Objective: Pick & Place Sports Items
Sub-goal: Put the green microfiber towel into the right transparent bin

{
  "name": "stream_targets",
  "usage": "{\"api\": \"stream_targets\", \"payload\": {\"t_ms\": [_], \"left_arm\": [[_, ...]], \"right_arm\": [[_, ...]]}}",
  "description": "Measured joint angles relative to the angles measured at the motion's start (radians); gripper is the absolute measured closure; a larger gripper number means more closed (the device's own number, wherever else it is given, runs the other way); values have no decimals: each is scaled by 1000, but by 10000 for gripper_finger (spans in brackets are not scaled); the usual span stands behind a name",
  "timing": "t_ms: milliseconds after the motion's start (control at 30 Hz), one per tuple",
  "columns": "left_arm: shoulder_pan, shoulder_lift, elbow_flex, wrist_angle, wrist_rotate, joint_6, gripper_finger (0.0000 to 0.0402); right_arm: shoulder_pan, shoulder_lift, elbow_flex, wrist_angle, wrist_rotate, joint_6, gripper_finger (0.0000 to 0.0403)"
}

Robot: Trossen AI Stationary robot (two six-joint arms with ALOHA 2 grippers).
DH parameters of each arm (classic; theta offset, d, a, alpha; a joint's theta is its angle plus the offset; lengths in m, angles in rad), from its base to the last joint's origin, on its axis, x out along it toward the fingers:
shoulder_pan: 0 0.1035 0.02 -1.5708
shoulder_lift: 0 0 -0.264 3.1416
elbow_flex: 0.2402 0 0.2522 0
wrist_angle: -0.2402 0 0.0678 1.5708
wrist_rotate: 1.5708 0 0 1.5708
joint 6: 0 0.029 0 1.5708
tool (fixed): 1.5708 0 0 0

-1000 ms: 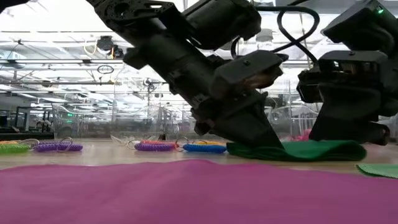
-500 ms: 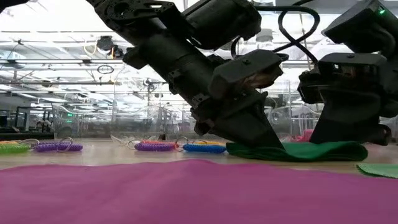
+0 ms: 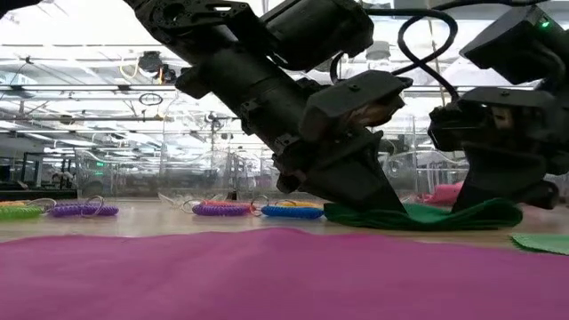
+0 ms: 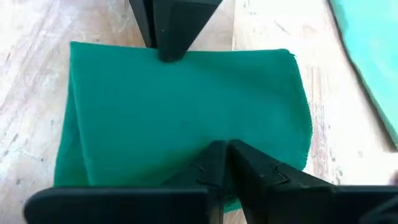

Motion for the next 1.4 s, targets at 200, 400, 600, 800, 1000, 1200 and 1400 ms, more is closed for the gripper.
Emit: {"api": "stream_targets", "payload": {"t_ms": [200, 400, 600, 800, 1000, 1200, 1400], "left_arm": [[0, 0, 0, 0, -2, 0, 376], [0, 0, 0, 0, -2, 3, 376], [0, -3, 0, 5, -1, -4, 376], [-1, -25, -3, 4, 6, 9, 376], [-1, -34, -4, 19, 2, 39, 376], [-1, -34, -4, 27, -2, 42, 376], [0, -35, -3, 32, -19, 42, 376]], "right_arm": [[0, 1, -2, 18, -1, -24, 402], [0, 0, -1, 26, -1, -56, 403], [0, -42, -1, 121, -4, -98, 403], [4, -146, -3, 118, 14, -134, 403], [8, -208, -3, 135, 12, -99, 401], [17, -119, -2, 301, -52, -99, 318], [11, 46, 5, 500, -135, -6, 180]]}}
